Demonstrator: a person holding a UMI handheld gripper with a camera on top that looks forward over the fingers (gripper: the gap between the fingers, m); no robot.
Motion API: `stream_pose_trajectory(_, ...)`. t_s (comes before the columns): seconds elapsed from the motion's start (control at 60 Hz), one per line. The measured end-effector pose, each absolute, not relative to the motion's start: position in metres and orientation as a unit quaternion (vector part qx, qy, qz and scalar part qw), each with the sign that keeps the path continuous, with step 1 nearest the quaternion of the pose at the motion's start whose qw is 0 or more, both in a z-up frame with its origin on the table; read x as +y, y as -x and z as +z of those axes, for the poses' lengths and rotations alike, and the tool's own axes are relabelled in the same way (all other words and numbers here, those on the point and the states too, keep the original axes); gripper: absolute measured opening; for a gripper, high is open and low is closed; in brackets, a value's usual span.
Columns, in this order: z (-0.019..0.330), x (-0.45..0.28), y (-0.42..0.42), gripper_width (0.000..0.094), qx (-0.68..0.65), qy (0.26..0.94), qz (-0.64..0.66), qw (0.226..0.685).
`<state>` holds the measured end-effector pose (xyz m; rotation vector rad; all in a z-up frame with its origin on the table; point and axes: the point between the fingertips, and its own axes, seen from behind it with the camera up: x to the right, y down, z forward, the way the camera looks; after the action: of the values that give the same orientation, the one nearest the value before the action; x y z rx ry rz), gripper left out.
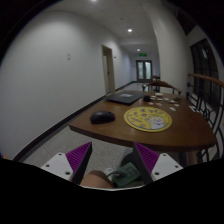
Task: Arrange mouse
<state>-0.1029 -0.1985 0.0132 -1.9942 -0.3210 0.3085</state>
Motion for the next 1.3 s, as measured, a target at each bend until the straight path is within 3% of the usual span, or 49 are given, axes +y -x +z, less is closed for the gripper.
stream_pose_trajectory(0.283,-0.001,-0.159,0.146,0.0830,-0.164,0.829,0.137,0.516)
stream_pose_trajectory(0.567,-0.007,-0.117,0.131,0.0811,-0.132,0.842,0.104,0.512)
stream_pose_trajectory(0.65,-0.005,-0.114,0.127,0.0726,-0.119,0.842,0.075,0.521)
stream_pose_trajectory(0.717,-0.010,-0.109,0.109,0.0542,-0.110,0.841,0.072,0.525)
stream_pose_trajectory(0.8,-0.011,-0.121,0.105,0.0429,-0.116,0.842,0.082,0.520)
stream_pose_trajectory(0.917,-0.010,-0.145,0.108,0.0346,-0.127,0.853,0.118,0.492)
stream_pose_trajectory(0.983,0.026,-0.154,0.102,0.0342,-0.122,0.840,0.143,0.509)
stream_pose_trajectory(1.167,0.184,-0.156,0.003,0.0342,-0.081,0.765,0.094,0.632)
stream_pose_trajectory(1.233,0.197,-0.153,-0.048,0.0340,-0.051,0.759,0.066,0.646)
stream_pose_trajectory(1.3,0.173,-0.152,-0.087,0.0341,-0.026,0.779,0.046,0.625)
